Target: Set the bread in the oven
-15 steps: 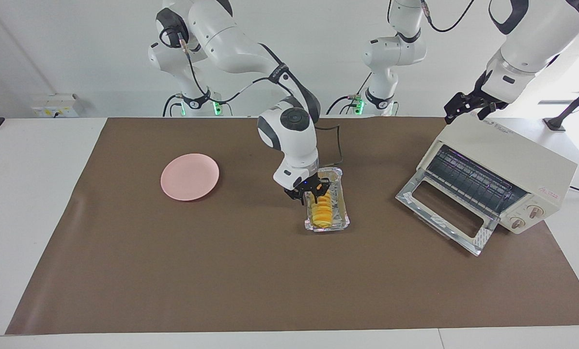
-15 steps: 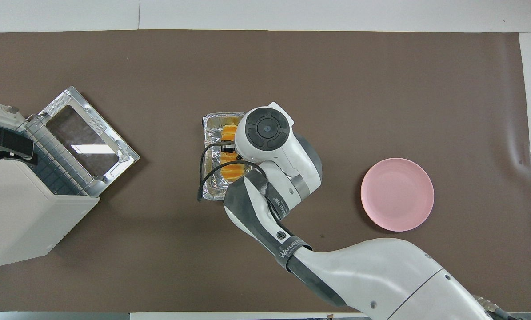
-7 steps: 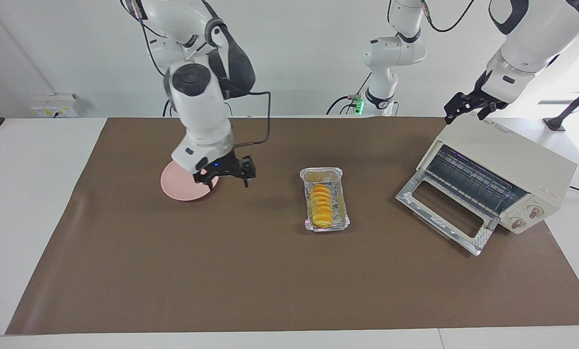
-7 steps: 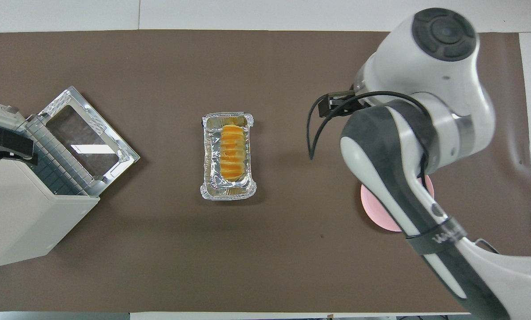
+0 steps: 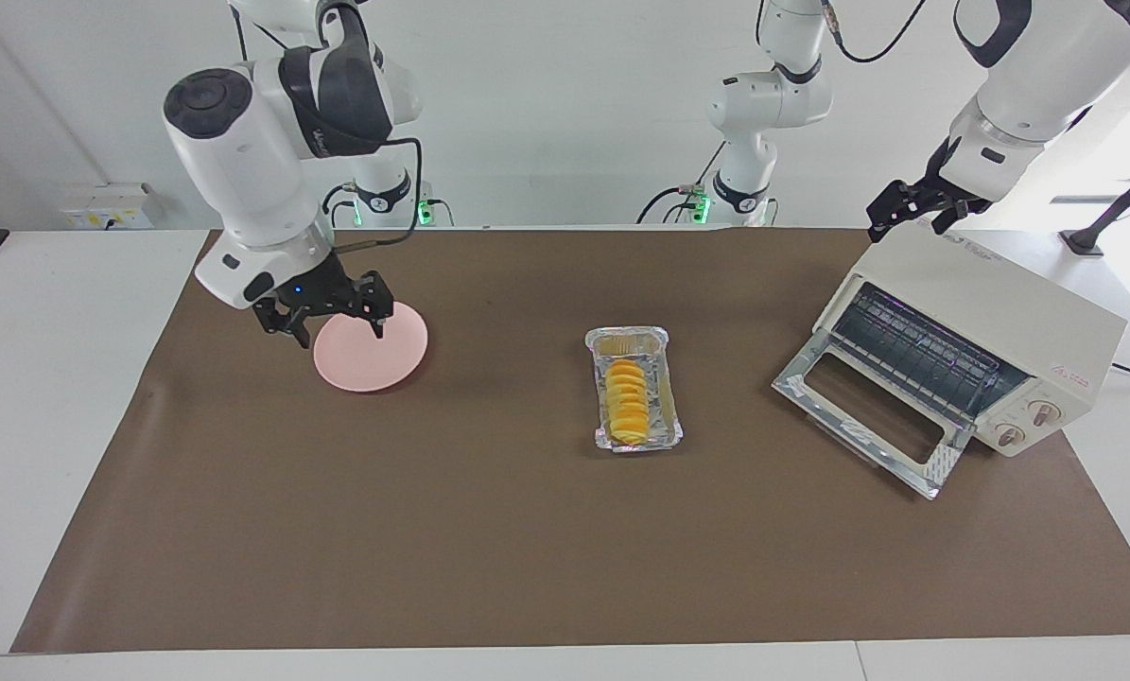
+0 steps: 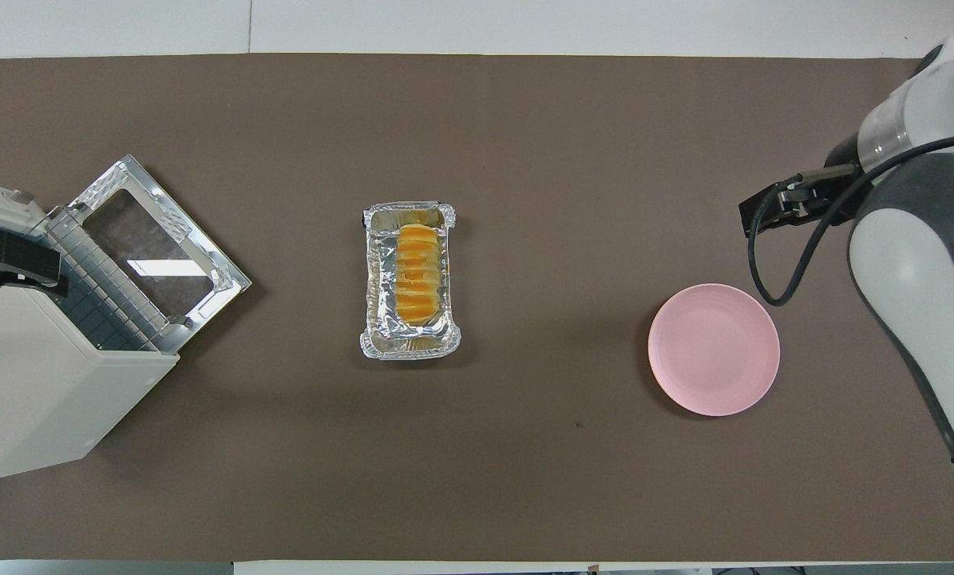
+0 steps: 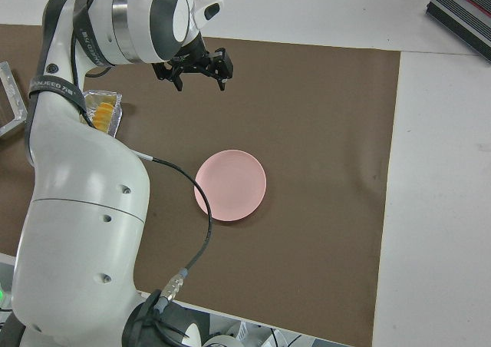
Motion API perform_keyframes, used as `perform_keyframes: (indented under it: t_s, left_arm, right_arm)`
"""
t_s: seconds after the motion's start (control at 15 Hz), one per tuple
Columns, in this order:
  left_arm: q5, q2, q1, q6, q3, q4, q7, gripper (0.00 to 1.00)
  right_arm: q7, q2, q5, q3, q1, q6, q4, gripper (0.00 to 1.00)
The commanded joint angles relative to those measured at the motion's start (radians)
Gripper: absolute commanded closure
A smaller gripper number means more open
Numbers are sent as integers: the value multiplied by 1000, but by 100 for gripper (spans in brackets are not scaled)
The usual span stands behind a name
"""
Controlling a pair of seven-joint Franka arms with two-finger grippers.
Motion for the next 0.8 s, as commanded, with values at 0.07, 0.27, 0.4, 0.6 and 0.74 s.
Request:
perform_keyframes:
  t_s: [0.07,0.27,0.4,0.6,0.74]
  left_arm:
    - [-16,-24,-5,-3,10,-23,-7,0]
    - [-16,-24,-5,-1,10,-22,-7,0]
    - [-16,-24,-5,-1,10,-22,-7,0]
    - [-16,-24,-5,-1,10,-22,-7,0]
    - [-16,-24,-5,-3,10,-22,-7,0]
  right_arm:
    - [-53,-102,6,14,-88,-47,-76,0]
    - [-113,-123,8,0,-147,-60,-70,0]
    - [-130,-149,11,-17,-154,-122,-67,0]
    - [-121,-174,11,-26,-154,-149,-65,0]
    - [-122,-166,14,-50,-153,-129,-59,0]
